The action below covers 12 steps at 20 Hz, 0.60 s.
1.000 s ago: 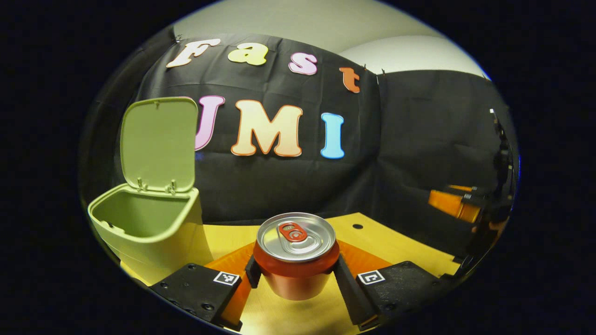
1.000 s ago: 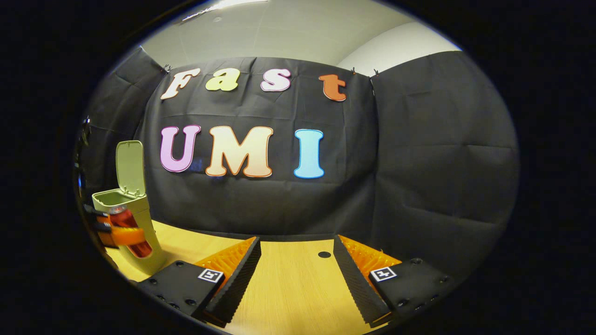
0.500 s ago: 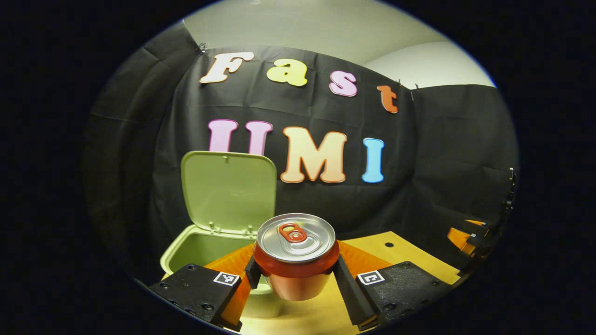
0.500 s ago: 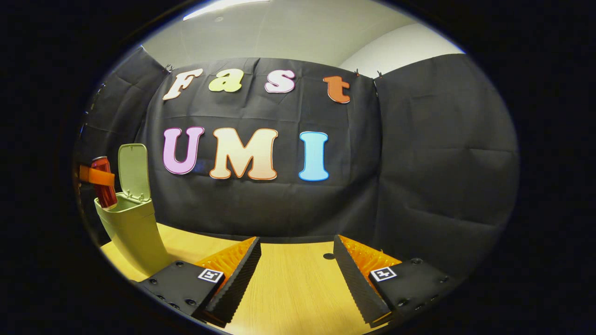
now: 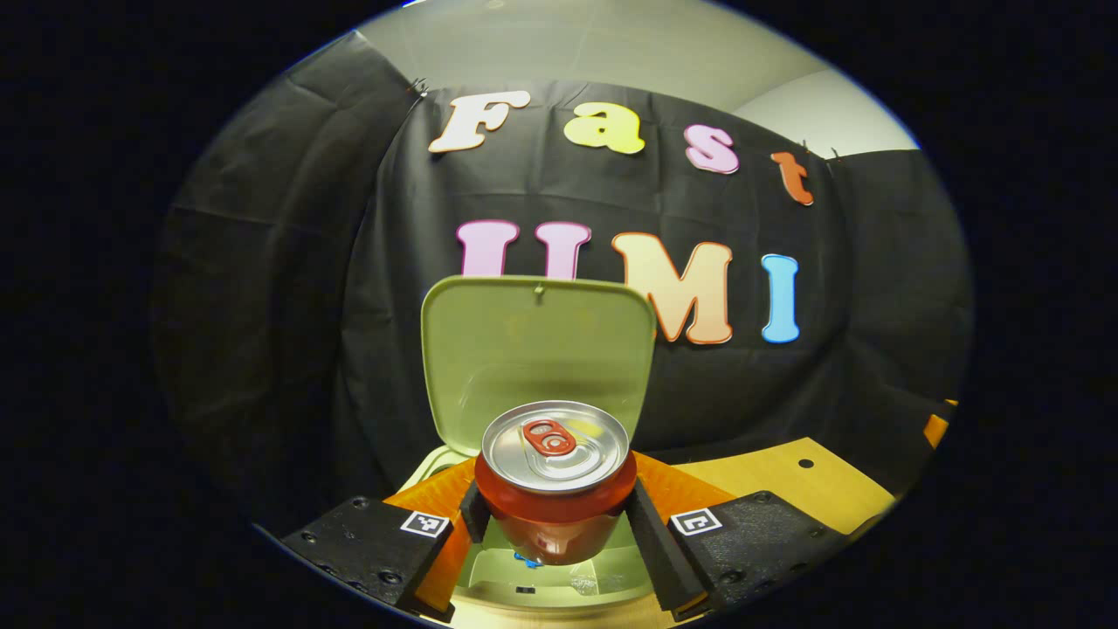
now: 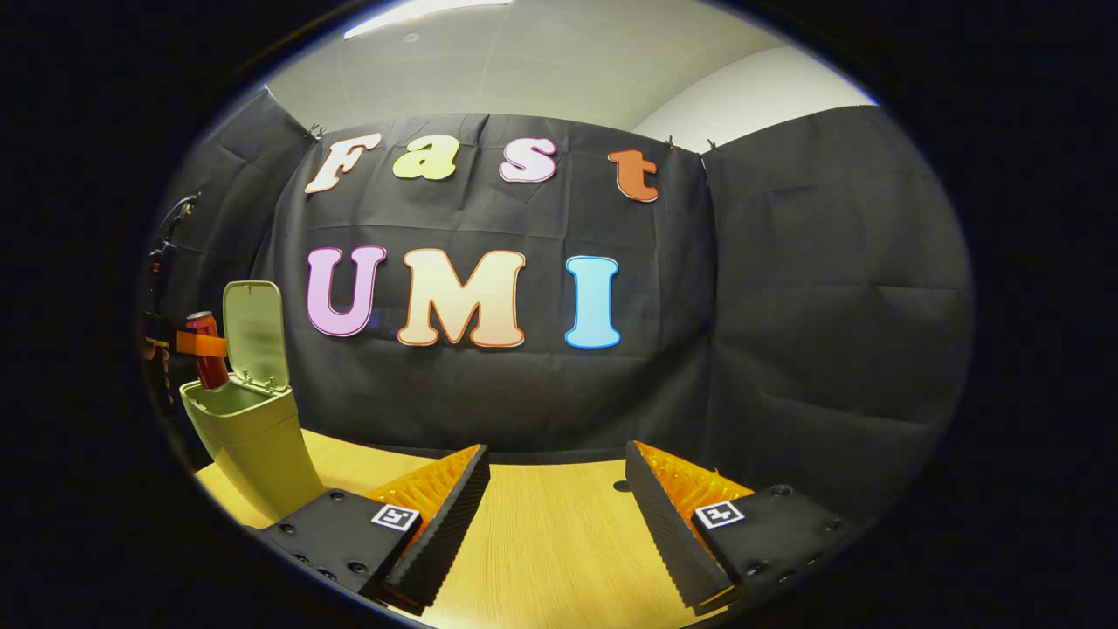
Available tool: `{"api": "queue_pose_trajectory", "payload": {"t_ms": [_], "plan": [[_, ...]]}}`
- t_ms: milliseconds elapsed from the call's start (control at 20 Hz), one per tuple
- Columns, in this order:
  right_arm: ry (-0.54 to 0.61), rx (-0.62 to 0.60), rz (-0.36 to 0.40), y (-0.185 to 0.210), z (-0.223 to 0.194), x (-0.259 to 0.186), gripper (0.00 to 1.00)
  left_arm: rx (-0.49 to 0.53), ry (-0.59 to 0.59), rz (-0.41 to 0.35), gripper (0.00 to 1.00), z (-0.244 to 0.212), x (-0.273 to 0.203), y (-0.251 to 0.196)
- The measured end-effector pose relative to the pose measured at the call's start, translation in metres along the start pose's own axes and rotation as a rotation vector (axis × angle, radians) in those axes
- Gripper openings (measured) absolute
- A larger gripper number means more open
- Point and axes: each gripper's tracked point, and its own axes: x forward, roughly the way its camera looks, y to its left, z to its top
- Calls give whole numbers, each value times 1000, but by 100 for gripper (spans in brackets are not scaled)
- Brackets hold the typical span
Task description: Press the lid of the desktop garbage bin to open it, pick up the crumpled paper on the desktop and throw it into the bin, then pick up the pop can on the desktop and drop it into the bin, and finally close the garbage bin lid.
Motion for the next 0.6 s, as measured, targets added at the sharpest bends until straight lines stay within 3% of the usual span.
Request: {"api": "queue_pose_trajectory", "payload": {"t_ms": [200, 600], "plan": [[7, -5, -20, 0, -2, -6, 98, -16, 73, 23, 77, -31, 17, 11], [26, 24, -38, -8, -7, 4, 98, 12, 77, 7, 77, -40, 22, 5]]}}
